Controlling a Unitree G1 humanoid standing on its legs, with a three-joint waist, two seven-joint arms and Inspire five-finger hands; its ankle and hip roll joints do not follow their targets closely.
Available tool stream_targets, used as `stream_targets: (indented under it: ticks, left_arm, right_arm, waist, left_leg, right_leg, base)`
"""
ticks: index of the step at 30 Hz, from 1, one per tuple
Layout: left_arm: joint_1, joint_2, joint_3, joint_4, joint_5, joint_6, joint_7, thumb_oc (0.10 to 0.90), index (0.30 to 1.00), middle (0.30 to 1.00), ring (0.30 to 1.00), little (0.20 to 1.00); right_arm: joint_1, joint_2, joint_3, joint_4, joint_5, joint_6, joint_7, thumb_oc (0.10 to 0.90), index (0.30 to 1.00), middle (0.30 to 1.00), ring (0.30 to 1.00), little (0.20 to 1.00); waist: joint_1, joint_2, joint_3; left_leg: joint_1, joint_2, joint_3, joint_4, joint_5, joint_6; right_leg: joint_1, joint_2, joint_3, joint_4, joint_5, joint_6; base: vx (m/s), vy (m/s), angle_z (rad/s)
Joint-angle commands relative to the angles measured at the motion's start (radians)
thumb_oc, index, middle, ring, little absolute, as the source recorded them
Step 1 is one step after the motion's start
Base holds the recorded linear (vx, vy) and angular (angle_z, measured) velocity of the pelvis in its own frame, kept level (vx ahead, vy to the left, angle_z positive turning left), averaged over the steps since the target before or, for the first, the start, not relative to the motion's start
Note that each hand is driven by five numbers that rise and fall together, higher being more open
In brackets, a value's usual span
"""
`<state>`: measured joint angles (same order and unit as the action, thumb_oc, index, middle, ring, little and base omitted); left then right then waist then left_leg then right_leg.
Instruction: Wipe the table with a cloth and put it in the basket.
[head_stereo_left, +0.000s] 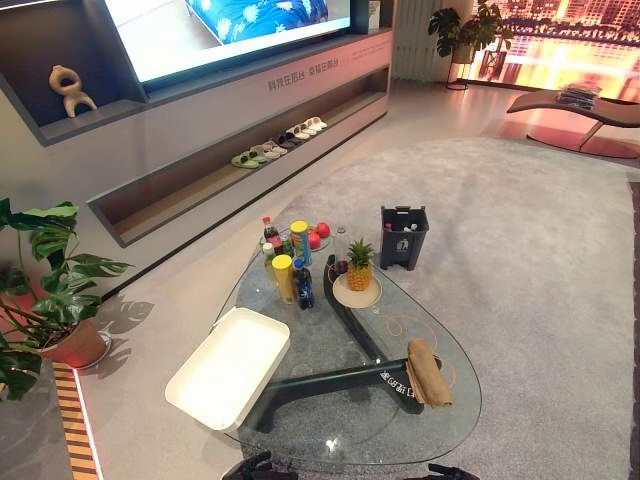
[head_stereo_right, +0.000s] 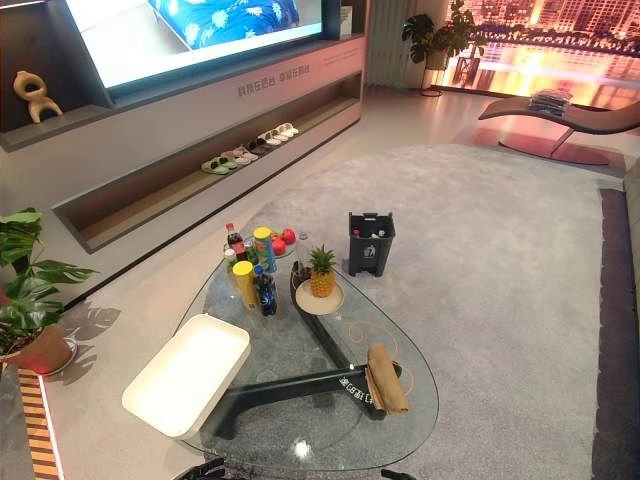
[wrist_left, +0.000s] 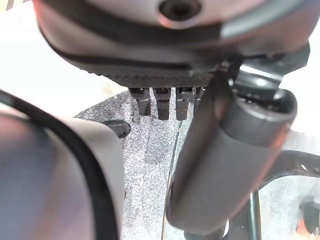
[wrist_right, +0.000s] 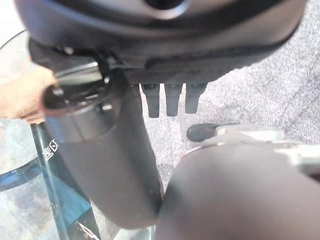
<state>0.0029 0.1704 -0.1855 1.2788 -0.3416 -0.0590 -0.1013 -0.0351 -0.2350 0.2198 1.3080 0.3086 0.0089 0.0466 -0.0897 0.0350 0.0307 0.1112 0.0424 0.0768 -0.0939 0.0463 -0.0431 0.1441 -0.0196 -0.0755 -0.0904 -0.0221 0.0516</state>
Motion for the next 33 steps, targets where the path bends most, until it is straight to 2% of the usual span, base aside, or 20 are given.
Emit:
stream_targets:
  ticks: [1,5,8,11,12,14,15,16,19,26,32,33]
  left_arm:
    - [-0.092,-0.011,0.002,0.058,0.015,-0.007,0.006,0.800,0.900,0.900,0.900,0.900]
    - [-0.100,-0.002,-0.006,0.029,0.015,0.023,0.036,0.800,0.900,0.900,0.900,0.900]
    - [-0.109,0.015,-0.023,-0.034,-0.006,0.064,0.069,0.800,0.900,0.900,0.900,0.900]
    - [-0.105,0.025,-0.038,-0.122,-0.030,0.103,0.106,0.800,0.900,0.900,0.900,0.900]
    - [-0.104,0.026,-0.039,-0.125,-0.030,0.105,0.107,0.800,0.900,0.900,0.900,0.900]
    - [-0.097,0.036,-0.040,-0.214,-0.055,0.131,0.138,0.800,0.900,0.900,0.900,0.900]
    - [-0.096,0.036,-0.041,-0.214,-0.055,0.131,0.138,0.800,0.900,0.900,0.900,0.900]
    - [-0.098,0.036,-0.042,-0.247,-0.070,0.127,0.158,0.800,0.900,0.900,0.900,0.900]
    - [-0.130,0.030,-0.048,-0.290,-0.100,0.106,0.191,0.800,0.900,0.900,0.900,0.900]
    - [-0.223,0.001,-0.083,-0.313,-0.165,0.080,0.250,0.800,0.900,0.900,0.900,0.900]
    - [-0.309,-0.032,-0.101,-0.277,-0.223,0.048,0.292,0.800,0.900,0.900,0.900,0.900]
    - [-0.326,-0.037,-0.099,-0.272,-0.302,0.078,0.254,0.800,0.900,0.900,0.900,0.900]
  right_arm:
    - [-0.048,-0.017,0.045,0.034,-0.024,-0.069,-0.048,0.800,0.900,0.900,0.900,0.900]
    - [-0.064,-0.029,0.068,-0.055,-0.015,-0.093,-0.097,0.800,0.900,0.900,0.900,0.900]
    - [-0.078,-0.058,0.092,-0.209,0.000,-0.094,-0.181,0.800,0.900,0.900,0.900,0.900]
    - [-0.072,-0.102,0.100,-0.458,-0.005,-0.028,-0.304,0.800,0.900,0.900,0.900,0.900]
    - [-0.071,-0.104,0.099,-0.467,-0.007,-0.027,-0.308,0.800,0.900,0.900,0.900,0.900]
    - [-0.058,-0.144,0.083,-0.694,-0.055,0.010,-0.420,0.800,0.900,0.900,0.900,0.900]
    - [-0.057,-0.144,0.083,-0.695,-0.056,0.011,-0.420,0.800,0.900,0.900,0.900,0.900]
    - [-0.055,-0.159,0.065,-0.781,-0.094,-0.009,-0.477,0.800,0.900,0.900,0.900,0.900]
    - [-0.081,-0.190,0.025,-0.906,-0.153,-0.037,-0.549,0.800,0.900,0.900,0.900,0.900]
    - [-0.193,-0.249,-0.006,-1.011,-0.219,-0.106,-0.680,0.800,0.900,0.900,0.900,0.900]
    - [-0.327,-0.270,0.008,-1.056,-0.247,-0.088,-0.804,0.800,0.900,0.900,0.900,0.900]
    - [-0.354,-0.275,0.010,-1.067,-0.252,-0.077,-0.823,0.800,0.900,0.900,0.900,0.900]
  waist:
    - [-0.008,-0.003,0.033]
    - [-0.007,-0.008,0.053]
    - [-0.010,-0.010,0.085]
    - [-0.020,-0.004,0.121]
    - [-0.021,-0.004,0.121]
    - [-0.035,0.005,0.164]
    - [-0.035,0.005,0.162]
    - [-0.043,0.010,0.191]
    - [-0.056,0.020,0.257]
    - [-0.078,0.056,0.355]
    - [-0.101,0.074,0.427]
    - [-0.106,0.078,0.445]
  left_leg:
    - [-0.002,-0.044,0.013,0.019,-0.105,0.022]
    - [-0.023,-0.042,0.013,0.043,-0.108,0.019]
    - [-0.068,-0.040,0.006,0.070,-0.103,0.019]
    - [-0.123,-0.039,-0.002,0.096,-0.098,0.024]
    - [-0.125,-0.039,-0.002,0.097,-0.098,0.024]
    - [-0.189,-0.041,-0.006,0.135,-0.096,0.027]
    - [-0.191,-0.041,-0.006,0.136,-0.096,0.027]
    - [-0.241,-0.043,-0.007,0.170,-0.095,0.032]
    - [-0.365,-0.049,-0.013,0.253,-0.094,0.042]
    - [-0.545,-0.059,-0.020,0.353,-0.084,0.039]
    - [-0.634,-0.062,-0.008,0.394,-0.070,0.031]
    - [-0.655,-0.063,-0.004,0.407,-0.068,0.030]
  right_leg:
    - [-0.058,-0.053,-0.041,0.058,-0.017,0.072]
    - [-0.080,-0.058,-0.040,0.073,-0.015,0.074]
    - [-0.127,-0.063,-0.039,0.105,-0.014,0.071]
    - [-0.188,-0.070,-0.043,0.147,-0.018,0.064]
    - [-0.190,-0.070,-0.043,0.149,-0.018,0.063]
    - [-0.256,-0.082,-0.047,0.196,-0.026,0.055]
    - [-0.258,-0.083,-0.047,0.197,-0.027,0.055]
    - [-0.311,-0.090,-0.047,0.241,-0.033,0.047]
    - [-0.444,-0.108,-0.039,0.345,-0.045,0.033]
    - [-0.621,-0.113,-0.016,0.447,-0.053,0.012]
    - [-0.711,-0.111,-0.004,0.483,-0.050,-0.001]
    - [-0.734,-0.111,0.001,0.496,-0.051,-0.003]
  base:
    - [0.06,-0.010,0.00]
    - [0.02,-0.007,0.00]
    - [-0.03,-0.007,-0.04]
    - [-0.06,0.016,-0.02]
    - [-0.10,0.042,0.00]
    - [-0.13,0.057,-0.01]
    - [-0.18,0.070,-0.01]
    - [-0.15,0.054,-0.01]
    - [-0.26,0.091,-0.01]
    - [-0.14,0.094,0.01]
    - [-0.06,0.102,-0.05]
    - [-0.03,0.094,-0.17]
